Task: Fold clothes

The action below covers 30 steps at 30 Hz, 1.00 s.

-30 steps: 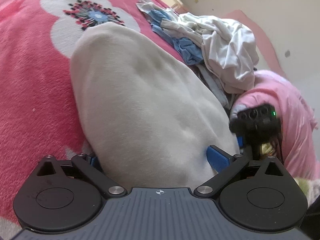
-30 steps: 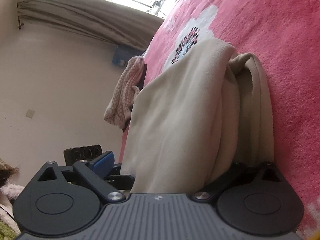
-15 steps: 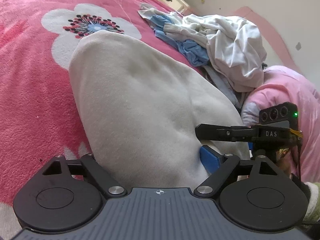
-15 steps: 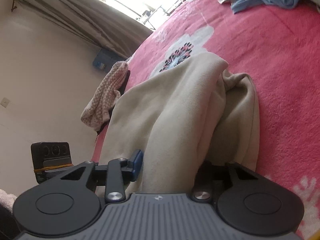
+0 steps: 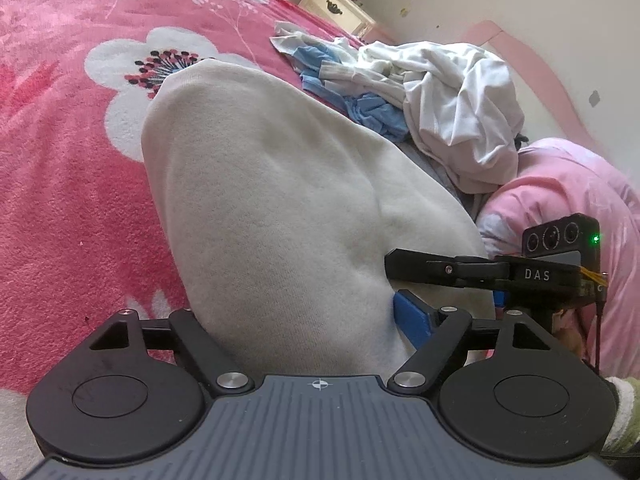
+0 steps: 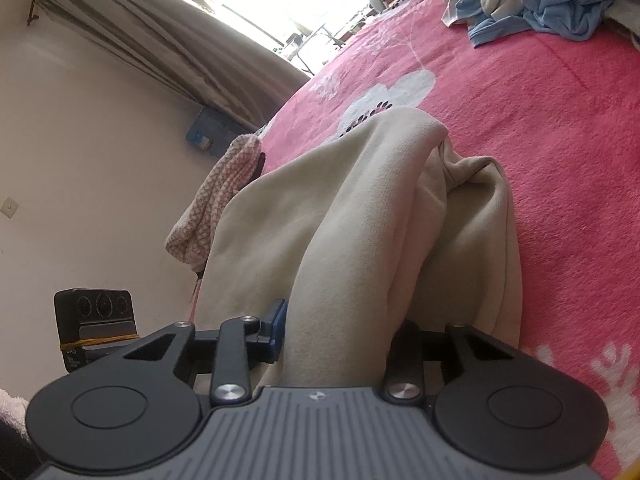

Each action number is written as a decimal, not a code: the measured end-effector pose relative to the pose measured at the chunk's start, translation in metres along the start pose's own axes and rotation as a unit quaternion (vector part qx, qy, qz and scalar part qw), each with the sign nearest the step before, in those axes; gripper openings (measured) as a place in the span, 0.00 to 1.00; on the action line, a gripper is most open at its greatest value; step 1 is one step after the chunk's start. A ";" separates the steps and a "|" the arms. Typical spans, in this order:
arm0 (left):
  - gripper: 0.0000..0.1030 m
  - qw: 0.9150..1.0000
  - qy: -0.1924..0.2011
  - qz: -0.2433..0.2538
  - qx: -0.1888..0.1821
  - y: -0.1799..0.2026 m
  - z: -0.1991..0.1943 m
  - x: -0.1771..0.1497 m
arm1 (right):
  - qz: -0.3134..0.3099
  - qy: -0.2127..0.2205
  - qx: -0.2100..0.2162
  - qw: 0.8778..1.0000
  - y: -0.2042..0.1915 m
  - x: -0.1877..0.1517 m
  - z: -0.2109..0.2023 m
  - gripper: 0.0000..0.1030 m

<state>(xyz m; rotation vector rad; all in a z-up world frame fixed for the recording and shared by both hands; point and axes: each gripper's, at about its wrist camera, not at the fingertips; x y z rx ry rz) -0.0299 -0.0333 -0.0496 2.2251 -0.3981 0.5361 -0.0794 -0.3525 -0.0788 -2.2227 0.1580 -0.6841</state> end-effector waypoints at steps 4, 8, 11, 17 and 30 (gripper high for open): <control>0.77 1.000 -0.001 0.000 0.003 0.000 0.000 0.000 | 0.003 -0.002 -0.001 1.000 0.003 0.000 0.001 0.38; 0.77 1.000 -0.004 0.000 0.005 -0.001 0.001 0.000 | 0.006 -0.009 -0.010 1.000 0.006 0.000 0.003 0.41; 0.77 1.000 -0.010 0.002 0.004 -0.005 0.005 0.000 | 0.007 -0.022 -0.029 0.999 0.013 0.001 0.007 0.53; 0.79 1.000 -0.020 0.004 -0.001 -0.016 0.011 -0.003 | 0.024 -0.038 -0.029 0.999 0.034 -0.005 -0.004 0.63; 0.83 0.999 -0.027 0.002 -0.022 -0.033 0.016 -0.003 | 0.039 -0.037 -0.008 0.999 0.043 0.010 0.000 0.78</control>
Point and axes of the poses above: each gripper's, at about its wrist camera, not at the fingertips, and z roughly the way its jaws point, y to its right, x to its top, and after that the axes turned 4 degrees about -x, right-handed
